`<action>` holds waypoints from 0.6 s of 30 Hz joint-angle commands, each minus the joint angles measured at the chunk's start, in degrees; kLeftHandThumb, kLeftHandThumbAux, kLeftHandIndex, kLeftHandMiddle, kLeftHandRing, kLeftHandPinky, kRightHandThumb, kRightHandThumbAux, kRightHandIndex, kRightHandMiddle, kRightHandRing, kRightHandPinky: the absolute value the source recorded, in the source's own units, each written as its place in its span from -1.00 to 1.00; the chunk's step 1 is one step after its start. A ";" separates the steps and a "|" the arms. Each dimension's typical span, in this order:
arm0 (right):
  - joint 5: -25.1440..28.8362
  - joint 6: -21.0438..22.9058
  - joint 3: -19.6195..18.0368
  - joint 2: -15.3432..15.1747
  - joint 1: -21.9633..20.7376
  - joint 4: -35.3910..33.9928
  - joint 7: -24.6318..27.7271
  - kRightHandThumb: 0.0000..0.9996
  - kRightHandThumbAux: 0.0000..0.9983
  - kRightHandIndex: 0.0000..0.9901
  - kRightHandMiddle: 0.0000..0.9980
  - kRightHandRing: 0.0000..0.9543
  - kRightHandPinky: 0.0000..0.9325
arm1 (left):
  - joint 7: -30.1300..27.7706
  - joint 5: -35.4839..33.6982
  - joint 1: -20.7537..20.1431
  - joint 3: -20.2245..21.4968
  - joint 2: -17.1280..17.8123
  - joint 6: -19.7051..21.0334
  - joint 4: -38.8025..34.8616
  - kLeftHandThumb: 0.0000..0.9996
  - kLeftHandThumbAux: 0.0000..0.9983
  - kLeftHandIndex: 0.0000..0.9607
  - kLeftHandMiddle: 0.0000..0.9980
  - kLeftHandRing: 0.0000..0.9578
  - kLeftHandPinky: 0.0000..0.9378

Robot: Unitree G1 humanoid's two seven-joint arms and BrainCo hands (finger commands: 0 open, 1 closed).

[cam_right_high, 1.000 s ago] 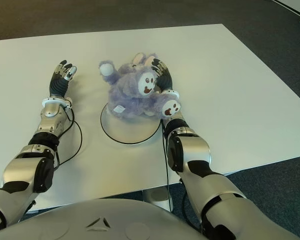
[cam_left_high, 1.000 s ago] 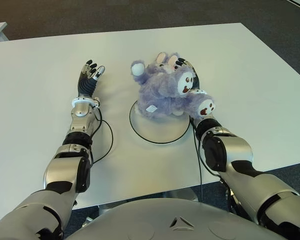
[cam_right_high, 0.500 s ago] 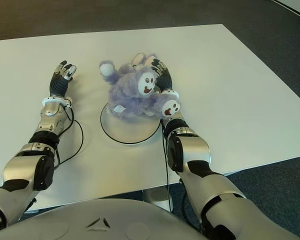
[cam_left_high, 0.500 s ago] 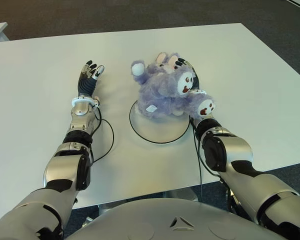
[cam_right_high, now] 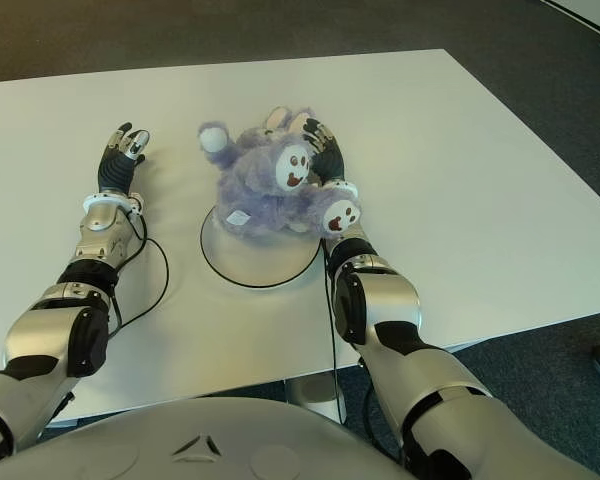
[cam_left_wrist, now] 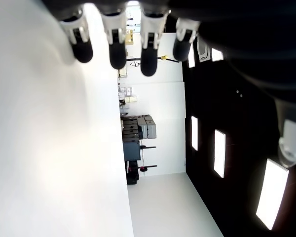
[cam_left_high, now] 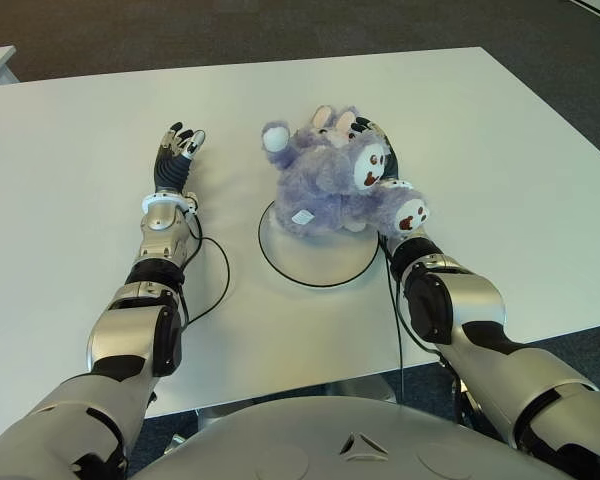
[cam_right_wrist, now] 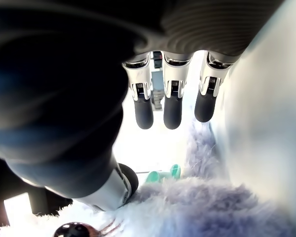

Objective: Put the doll into the plate.

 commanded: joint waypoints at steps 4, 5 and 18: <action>0.58 0.74 -0.25 0.64 1.70 1.11 -0.91 0.08 0.71 -0.71 -0.73 -0.74 -0.68 | -0.06 -0.57 6.53 0.50 -2.74 4.91 6.77 -1.00 -0.04 -0.84 -0.71 -0.78 -0.96; 0.52 0.83 -0.24 0.63 1.71 1.12 -1.09 0.08 0.71 -0.71 -0.73 -0.74 -0.68 | 0.19 -0.55 6.56 0.56 -2.80 4.74 6.81 -1.00 -0.04 -0.84 -0.71 -0.78 -0.96; 0.14 0.63 -0.14 0.42 2.79 1.21 -3.73 -0.10 0.70 -0.71 -0.75 -0.77 -0.67 | 5.11 -0.67 7.07 1.79 -4.47 1.93 7.41 -1.00 -0.01 -0.85 -0.65 -0.74 -0.90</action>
